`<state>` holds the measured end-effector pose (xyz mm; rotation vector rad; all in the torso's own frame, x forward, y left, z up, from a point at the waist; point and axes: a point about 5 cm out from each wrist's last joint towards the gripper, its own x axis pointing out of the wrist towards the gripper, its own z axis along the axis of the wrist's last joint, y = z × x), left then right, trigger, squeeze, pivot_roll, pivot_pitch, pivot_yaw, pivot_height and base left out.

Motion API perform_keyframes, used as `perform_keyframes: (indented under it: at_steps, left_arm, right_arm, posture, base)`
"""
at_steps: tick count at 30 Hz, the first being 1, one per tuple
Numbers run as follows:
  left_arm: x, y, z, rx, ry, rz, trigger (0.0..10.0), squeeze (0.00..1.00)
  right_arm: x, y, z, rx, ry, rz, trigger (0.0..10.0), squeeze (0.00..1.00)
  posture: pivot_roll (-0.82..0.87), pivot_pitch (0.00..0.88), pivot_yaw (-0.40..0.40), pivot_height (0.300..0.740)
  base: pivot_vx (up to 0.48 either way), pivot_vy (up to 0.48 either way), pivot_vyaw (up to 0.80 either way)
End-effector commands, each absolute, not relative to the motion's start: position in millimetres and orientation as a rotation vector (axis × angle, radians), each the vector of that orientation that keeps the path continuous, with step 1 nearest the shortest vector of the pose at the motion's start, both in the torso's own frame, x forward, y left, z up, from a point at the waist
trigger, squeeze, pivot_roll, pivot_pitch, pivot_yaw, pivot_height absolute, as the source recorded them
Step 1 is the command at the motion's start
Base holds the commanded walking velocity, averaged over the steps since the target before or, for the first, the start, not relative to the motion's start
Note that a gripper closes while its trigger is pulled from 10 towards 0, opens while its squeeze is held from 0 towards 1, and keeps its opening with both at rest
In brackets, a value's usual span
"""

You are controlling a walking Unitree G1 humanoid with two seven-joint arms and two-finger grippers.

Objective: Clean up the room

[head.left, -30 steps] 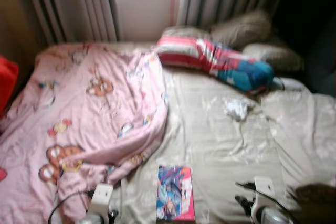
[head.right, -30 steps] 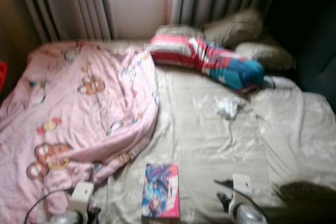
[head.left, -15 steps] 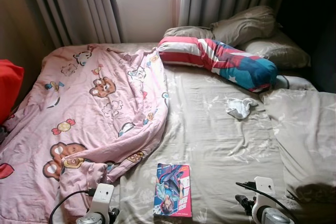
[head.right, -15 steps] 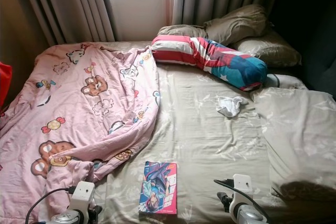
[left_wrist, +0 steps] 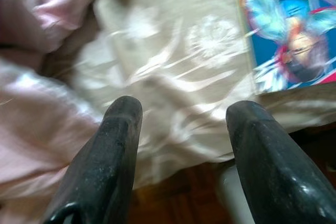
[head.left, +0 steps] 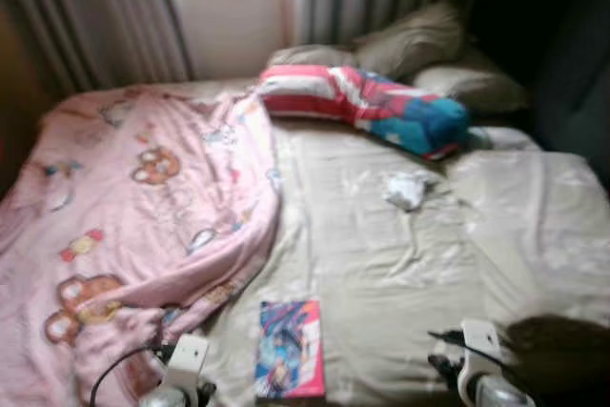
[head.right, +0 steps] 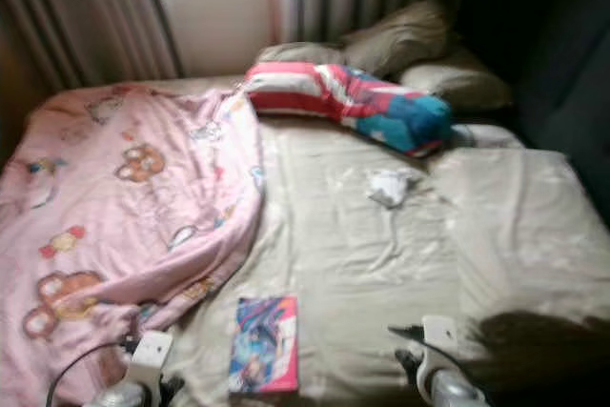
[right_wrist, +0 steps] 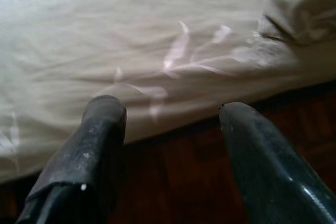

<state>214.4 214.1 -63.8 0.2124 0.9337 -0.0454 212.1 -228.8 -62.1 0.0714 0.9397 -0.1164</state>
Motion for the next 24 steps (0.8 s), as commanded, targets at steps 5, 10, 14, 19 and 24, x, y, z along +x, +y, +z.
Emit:
perform_keyframes:
  at_steps: [5, 10, 14, 19, 24]
  left_arm:
    - [209.8, 215.9, -66.2, 0.220, 0.952, -0.049, 10.0, 0.00]
    - [210.1, 215.7, -66.0, 0.218, 0.951, -0.047, 10.0, 0.00]
    - [210.5, 215.5, -65.9, 0.215, 0.951, -0.046, 10.0, 0.00]
    - [210.6, 215.4, -65.9, 0.210, 0.950, -0.044, 10.0, 0.00]
    - [210.6, 215.4, -65.9, 0.206, 0.950, -0.043, 10.0, 0.00]
  right_arm:
    - [215.1, -230.2, -60.1, 0.069, 0.936, -0.115, 10.0, 0.00]
    - [215.4, -230.2, -59.8, 0.073, 0.935, -0.115, 10.0, 0.00]
    - [216.1, -230.2, -59.4, 0.082, 0.927, -0.119, 10.0, 0.00]
    - [216.7, -230.1, -58.9, 0.074, 0.926, -0.109, 10.0, 0.00]
    - [217.3, -230.3, -58.6, 0.061, 0.926, -0.102, 10.0, 0.00]
  posture:
    - [-0.10, 0.000, -0.018, 0.733]
    - [-0.09, 0.000, -0.020, 0.733]
    - [-0.09, 0.000, -0.021, 0.733]
    - [-0.10, 0.000, -0.021, 0.733]
    - [-0.10, 0.000, -0.021, 0.733]
  base:
    - [0.000, -0.326, 0.00]
    - [0.000, -0.326, 0.00]
    - [0.000, -0.325, 0.00]
    - [0.000, -0.323, 0.00]
    - [0.000, -0.311, 0.00]
